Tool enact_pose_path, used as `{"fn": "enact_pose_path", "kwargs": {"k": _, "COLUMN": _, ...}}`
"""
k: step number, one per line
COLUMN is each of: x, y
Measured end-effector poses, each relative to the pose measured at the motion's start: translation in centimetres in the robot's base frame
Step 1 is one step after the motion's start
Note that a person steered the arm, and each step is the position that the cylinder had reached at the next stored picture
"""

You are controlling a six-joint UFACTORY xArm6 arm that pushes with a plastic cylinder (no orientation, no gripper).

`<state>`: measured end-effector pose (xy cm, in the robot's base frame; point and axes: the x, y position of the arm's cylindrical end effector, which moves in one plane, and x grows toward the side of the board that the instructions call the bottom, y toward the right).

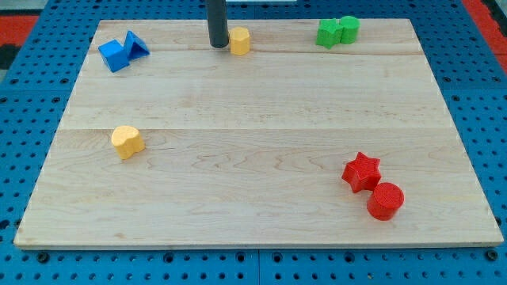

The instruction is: Push the green star and green circle slightly down

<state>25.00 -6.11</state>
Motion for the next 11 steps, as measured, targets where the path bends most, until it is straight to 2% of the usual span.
{"fn": "enact_pose_path", "kwargs": {"k": 1, "x": 4.5, "y": -0.8}}
{"fn": "enact_pose_path", "kwargs": {"k": 2, "x": 10.3, "y": 2.2}}
{"fn": "enact_pose_path", "kwargs": {"k": 3, "x": 9.7, "y": 10.3}}
{"fn": "enact_pose_path", "kwargs": {"k": 4, "x": 6.1, "y": 20.5}}
{"fn": "enact_pose_path", "kwargs": {"k": 5, "x": 0.7, "y": 29.9}}
{"fn": "enact_pose_path", "kwargs": {"k": 6, "x": -5.0, "y": 30.6}}
{"fn": "enact_pose_path", "kwargs": {"k": 7, "x": -5.9, "y": 28.6}}
{"fn": "enact_pose_path", "kwargs": {"k": 8, "x": -5.8, "y": 23.1}}
{"fn": "enact_pose_path", "kwargs": {"k": 9, "x": -5.6, "y": 21.3}}
{"fn": "enact_pose_path", "kwargs": {"k": 11, "x": -5.5, "y": 21.3}}
